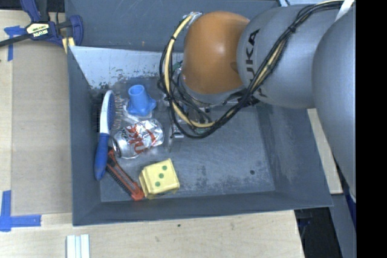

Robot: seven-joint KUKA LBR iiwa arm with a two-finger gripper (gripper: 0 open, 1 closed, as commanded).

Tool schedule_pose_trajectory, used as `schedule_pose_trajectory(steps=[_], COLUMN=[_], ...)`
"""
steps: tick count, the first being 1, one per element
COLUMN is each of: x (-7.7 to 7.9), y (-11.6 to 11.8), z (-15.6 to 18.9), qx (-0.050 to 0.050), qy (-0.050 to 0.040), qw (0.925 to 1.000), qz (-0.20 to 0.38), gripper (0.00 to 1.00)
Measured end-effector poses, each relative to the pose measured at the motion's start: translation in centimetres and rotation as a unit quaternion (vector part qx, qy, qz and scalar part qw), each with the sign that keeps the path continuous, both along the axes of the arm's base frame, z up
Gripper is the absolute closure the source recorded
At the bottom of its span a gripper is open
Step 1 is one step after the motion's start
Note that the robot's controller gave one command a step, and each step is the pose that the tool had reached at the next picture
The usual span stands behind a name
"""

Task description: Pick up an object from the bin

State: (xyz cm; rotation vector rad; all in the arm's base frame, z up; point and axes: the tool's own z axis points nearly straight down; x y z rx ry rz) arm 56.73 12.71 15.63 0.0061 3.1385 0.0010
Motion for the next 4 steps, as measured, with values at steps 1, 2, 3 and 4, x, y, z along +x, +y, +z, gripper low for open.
schedule_pose_trajectory(steps=[1,2,3,4], x=[0.0,0.3,2.5,2.1], y=[0.0,0.7,0.0,0.1], z=[0.0,-3.9,-5.2,-3.5], qx=[0.000,0.000,0.001,-0.001], qy=[0.0000,0.0009,-0.0033,0.0038], qw=[1.0000,0.9999,0.9925,0.9924], qz=[0.000,-0.016,-0.122,-0.123], gripper=[0.00,0.00,0.00,0.00])
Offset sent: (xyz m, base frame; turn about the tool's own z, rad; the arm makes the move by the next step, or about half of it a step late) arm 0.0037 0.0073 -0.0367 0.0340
